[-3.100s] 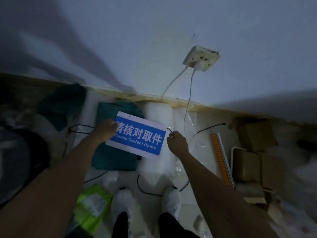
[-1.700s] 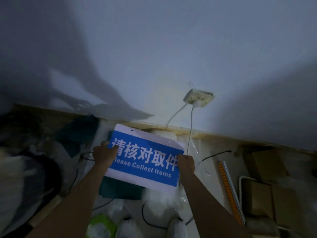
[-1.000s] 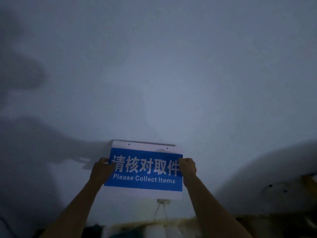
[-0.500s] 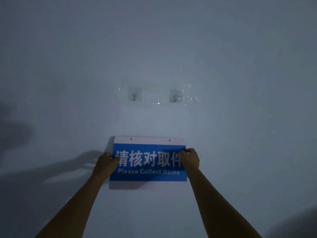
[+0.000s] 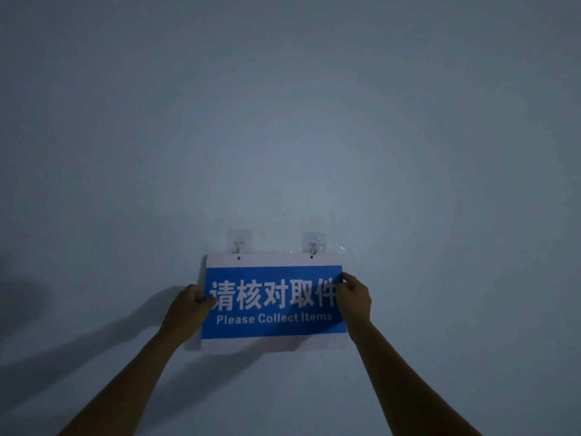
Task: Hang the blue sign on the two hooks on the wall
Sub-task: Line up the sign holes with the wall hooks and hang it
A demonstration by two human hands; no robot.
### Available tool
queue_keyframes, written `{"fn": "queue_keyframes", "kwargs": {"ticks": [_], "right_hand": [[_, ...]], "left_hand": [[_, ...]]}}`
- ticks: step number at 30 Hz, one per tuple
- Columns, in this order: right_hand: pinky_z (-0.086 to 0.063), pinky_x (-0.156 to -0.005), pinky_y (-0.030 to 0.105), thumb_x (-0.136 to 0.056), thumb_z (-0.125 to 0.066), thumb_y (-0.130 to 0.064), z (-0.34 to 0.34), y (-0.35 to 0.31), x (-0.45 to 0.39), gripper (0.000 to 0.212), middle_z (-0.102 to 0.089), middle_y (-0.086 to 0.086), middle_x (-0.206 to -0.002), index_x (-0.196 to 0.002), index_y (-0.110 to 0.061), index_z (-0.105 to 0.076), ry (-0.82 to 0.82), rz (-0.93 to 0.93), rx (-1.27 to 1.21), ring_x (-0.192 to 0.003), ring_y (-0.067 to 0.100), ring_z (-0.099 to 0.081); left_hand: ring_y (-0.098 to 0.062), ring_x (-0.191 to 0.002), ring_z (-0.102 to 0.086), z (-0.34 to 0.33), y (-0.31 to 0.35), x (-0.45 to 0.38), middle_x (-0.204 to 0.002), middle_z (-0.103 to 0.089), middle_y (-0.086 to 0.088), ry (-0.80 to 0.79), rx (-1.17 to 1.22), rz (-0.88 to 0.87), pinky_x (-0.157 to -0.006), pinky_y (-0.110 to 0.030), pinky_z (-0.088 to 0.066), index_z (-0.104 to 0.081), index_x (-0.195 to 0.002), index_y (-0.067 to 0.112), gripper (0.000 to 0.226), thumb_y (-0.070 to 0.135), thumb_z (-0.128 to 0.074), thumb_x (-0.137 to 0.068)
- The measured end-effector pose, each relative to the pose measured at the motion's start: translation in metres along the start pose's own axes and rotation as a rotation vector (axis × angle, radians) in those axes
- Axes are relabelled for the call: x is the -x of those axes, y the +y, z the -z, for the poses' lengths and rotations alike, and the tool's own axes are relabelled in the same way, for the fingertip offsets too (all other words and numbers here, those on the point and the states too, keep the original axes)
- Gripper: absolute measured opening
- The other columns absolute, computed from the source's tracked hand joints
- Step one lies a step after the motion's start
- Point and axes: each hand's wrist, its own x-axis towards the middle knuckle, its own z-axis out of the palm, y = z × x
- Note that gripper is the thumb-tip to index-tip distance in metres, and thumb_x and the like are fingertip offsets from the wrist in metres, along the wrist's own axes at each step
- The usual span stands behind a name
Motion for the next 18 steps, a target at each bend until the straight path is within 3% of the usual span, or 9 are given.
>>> {"fn": "queue_keyframes", "kwargs": {"ticks": [3, 7, 12, 18], "right_hand": [[-0.049, -0.073, 0.032, -0.093, -0.038, -0.01, 0.001, 0.003, -0.002, 0.034, -0.059, 0.003, -0.095, -0.12, -0.009, -0.06, -0.015, 0.04, -0.037, -0.09, 0.022, -0.059], [-0.049, -0.071, 0.029, -0.094, -0.042, -0.014, -0.003, 0.018, -0.003, 0.032, -0.064, 0.001, -0.1, -0.119, -0.012, -0.061, -0.001, 0.077, -0.072, -0.097, 0.025, -0.063], [-0.044, -0.076, 0.03, -0.095, -0.044, -0.014, -0.006, 0.036, 0.004, 0.028, -0.062, 0.0, -0.099, -0.116, -0.01, -0.063, 0.064, 0.059, -0.122, -0.09, 0.018, -0.058], [-0.05, -0.085, 0.035, -0.094, -0.046, -0.022, -0.009, 0.048, 0.002, 0.031, -0.064, 0.007, -0.121, -0.121, -0.017, -0.061, 0.087, 0.07, -0.123, -0.104, 0.023, -0.061]], "left_hand": [[-0.024, -0.083, -0.062, -0.002, -0.007, -0.001, -0.096, -0.062, -0.004, 0.017, -0.001, -0.041, -0.065, -0.034, -0.052, -0.05, -0.1, 0.013, 0.021, 0.023, -0.063, -0.085], [-0.025, -0.085, -0.064, 0.0, -0.011, 0.004, -0.096, -0.062, -0.004, 0.062, 0.022, -0.104, -0.071, -0.039, -0.055, -0.051, -0.102, 0.01, 0.022, 0.021, -0.062, -0.086], [-0.022, -0.079, -0.064, -0.004, -0.017, 0.016, -0.085, -0.059, 0.005, 0.094, -0.028, -0.16, -0.06, -0.03, -0.052, -0.049, -0.099, 0.013, 0.02, 0.023, -0.061, -0.086], [-0.015, -0.076, -0.066, -0.005, -0.028, 0.016, -0.085, -0.062, 0.008, 0.12, -0.071, -0.198, -0.063, -0.034, -0.058, -0.051, -0.097, 0.016, 0.02, 0.028, -0.062, -0.085]]}}
